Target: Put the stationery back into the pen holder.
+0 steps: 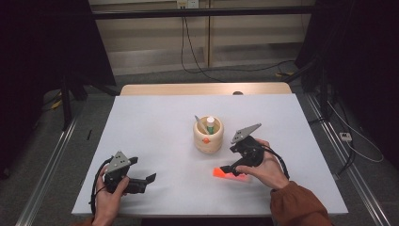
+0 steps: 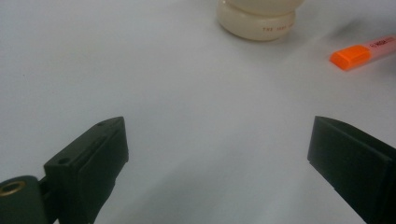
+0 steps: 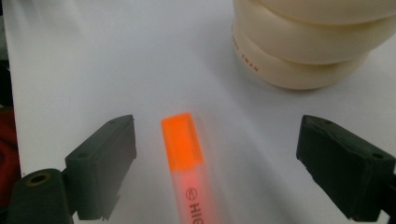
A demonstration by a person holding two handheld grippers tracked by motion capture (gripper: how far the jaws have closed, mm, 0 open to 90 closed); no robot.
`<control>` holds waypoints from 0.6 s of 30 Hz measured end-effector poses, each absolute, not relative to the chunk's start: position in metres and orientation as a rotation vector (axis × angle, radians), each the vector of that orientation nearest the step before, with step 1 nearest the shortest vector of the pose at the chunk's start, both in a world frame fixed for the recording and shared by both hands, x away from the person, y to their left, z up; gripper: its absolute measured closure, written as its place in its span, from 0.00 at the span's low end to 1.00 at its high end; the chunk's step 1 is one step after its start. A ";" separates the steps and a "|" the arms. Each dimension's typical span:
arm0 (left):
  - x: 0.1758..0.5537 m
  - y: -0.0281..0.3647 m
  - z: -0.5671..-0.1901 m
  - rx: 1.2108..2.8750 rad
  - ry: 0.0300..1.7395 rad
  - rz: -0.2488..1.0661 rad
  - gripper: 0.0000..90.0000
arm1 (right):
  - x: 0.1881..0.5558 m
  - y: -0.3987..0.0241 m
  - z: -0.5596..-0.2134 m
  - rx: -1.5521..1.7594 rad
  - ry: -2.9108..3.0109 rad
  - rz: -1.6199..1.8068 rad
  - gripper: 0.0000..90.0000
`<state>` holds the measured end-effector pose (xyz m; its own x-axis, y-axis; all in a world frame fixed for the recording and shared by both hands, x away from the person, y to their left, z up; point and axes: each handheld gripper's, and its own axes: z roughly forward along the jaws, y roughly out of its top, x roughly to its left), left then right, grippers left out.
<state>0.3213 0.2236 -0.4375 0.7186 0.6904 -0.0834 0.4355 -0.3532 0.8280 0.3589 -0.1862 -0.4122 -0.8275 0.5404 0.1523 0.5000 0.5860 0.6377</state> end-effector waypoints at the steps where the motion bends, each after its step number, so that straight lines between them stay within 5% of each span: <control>1: 0.321 0.224 -0.438 2.004 0.857 0.347 0.06 | 0.359 -0.186 -0.412 0.902 2.746 1.076 0.13; 15: 0.321 0.223 -0.438 1.996 0.851 0.340 0.05 | 0.363 -0.171 -0.428 0.847 2.872 0.907 0.20; 18: 0.321 0.224 -0.437 2.000 0.854 0.335 0.05 | 0.359 -0.167 -0.429 0.782 2.893 0.876 0.29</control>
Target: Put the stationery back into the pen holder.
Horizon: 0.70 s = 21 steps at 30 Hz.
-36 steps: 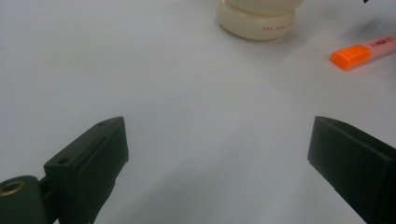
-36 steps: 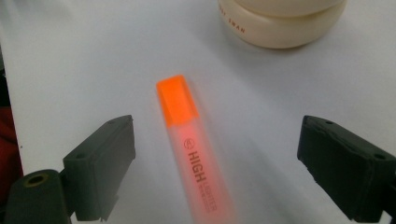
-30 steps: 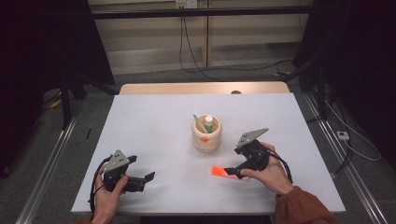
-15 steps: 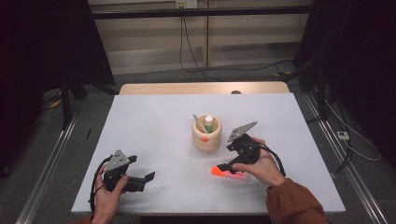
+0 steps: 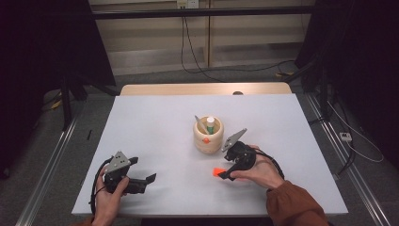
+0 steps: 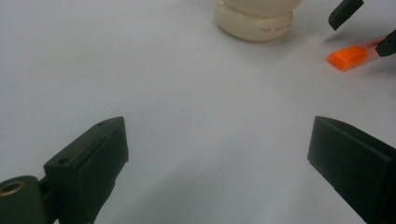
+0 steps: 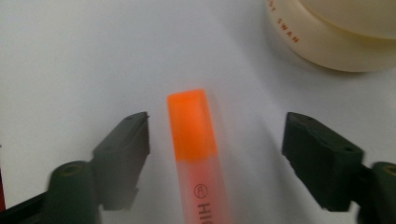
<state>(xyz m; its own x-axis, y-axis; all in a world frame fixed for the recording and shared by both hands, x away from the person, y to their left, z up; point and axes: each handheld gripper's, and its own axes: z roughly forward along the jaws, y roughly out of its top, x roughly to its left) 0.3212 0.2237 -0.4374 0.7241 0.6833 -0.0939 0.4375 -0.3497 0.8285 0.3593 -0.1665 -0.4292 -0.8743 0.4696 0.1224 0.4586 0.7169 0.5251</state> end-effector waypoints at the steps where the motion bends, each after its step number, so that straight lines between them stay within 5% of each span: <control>1: 0.321 0.224 -0.437 2.001 0.853 0.336 0.05 | 0.359 -0.167 -0.429 0.782 2.893 0.876 0.29; 21: 0.321 0.223 -0.438 2.010 0.845 0.325 0.06 | 0.353 -0.155 -0.438 0.674 2.932 0.761 0.58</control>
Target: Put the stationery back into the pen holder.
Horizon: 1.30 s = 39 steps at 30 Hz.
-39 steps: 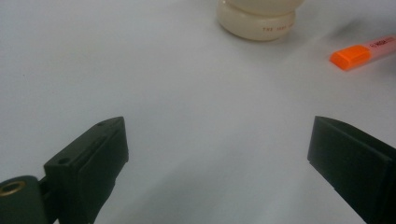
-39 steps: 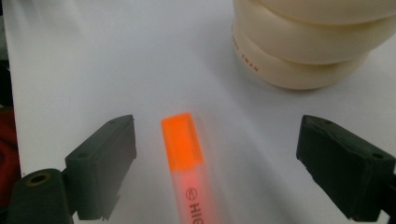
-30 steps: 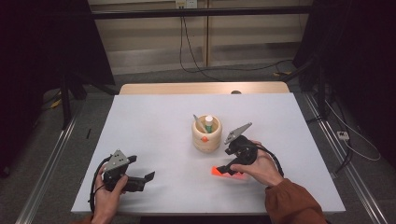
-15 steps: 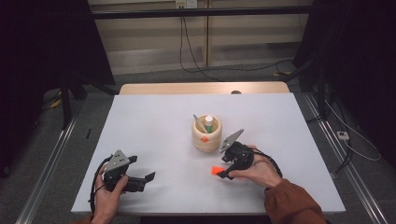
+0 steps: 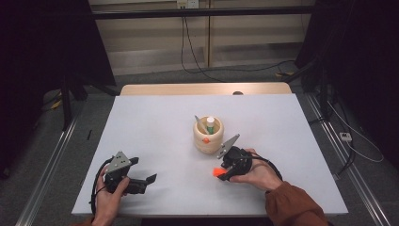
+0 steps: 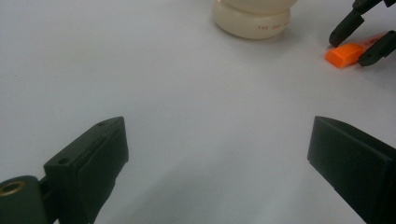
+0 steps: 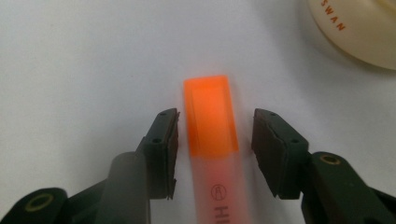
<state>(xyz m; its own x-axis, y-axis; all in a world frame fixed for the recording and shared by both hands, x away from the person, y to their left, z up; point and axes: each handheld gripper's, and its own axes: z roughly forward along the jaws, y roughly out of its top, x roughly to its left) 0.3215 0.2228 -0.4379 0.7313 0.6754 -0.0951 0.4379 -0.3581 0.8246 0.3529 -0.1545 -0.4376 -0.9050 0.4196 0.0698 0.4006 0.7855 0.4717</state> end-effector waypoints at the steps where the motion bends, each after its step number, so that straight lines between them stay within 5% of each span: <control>1: 0.322 0.223 -0.438 2.013 0.844 0.328 0.06 | 0.353 -0.154 -0.438 0.670 2.930 0.755 0.59; 9: 0.322 0.223 -0.438 2.019 0.848 0.324 0.06 | 0.348 -0.151 -0.436 0.631 2.929 0.721 0.73; 39: 0.321 0.222 -0.438 2.013 0.848 0.329 0.05 | 0.347 -0.155 -0.438 0.732 2.886 0.785 0.75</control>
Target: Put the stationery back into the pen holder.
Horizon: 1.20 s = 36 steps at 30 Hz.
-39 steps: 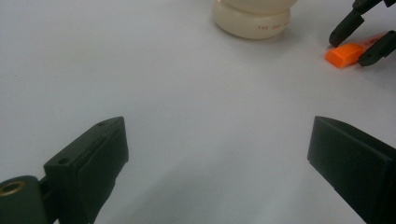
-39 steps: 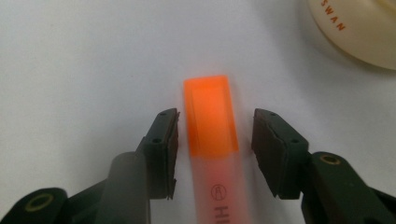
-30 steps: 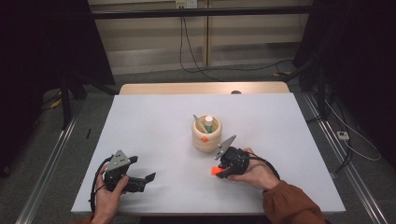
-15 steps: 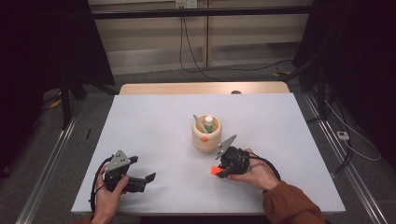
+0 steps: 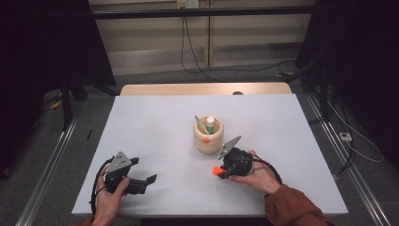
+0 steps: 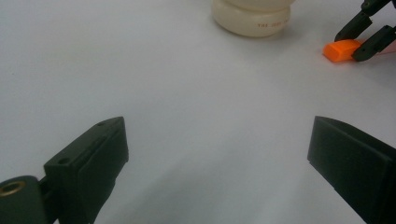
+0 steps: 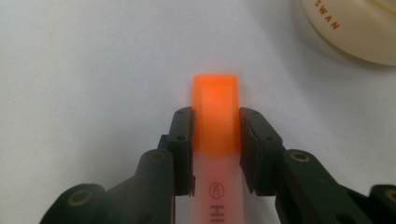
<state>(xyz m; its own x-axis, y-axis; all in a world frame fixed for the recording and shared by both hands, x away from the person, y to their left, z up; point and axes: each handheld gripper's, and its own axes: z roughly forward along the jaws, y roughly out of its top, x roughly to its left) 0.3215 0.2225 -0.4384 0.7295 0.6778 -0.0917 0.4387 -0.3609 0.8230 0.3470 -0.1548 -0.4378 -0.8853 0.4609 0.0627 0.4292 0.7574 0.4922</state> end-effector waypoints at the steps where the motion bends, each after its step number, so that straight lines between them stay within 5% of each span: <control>1: 0.322 0.223 -0.438 2.018 0.849 0.325 0.05 | 0.347 -0.155 -0.437 0.746 2.880 0.791 0.75; 36: 0.321 0.223 -0.438 2.007 0.855 0.335 0.05 | 0.343 -0.189 -0.401 0.837 2.426 1.359 0.75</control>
<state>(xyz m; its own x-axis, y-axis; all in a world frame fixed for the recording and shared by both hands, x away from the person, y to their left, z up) 0.3214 0.2234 -0.4381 0.7239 0.6838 -0.0920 0.4399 -0.3547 0.8250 0.3434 -0.1895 -0.4008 -0.8083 0.5847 0.0693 0.3644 0.4044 0.8388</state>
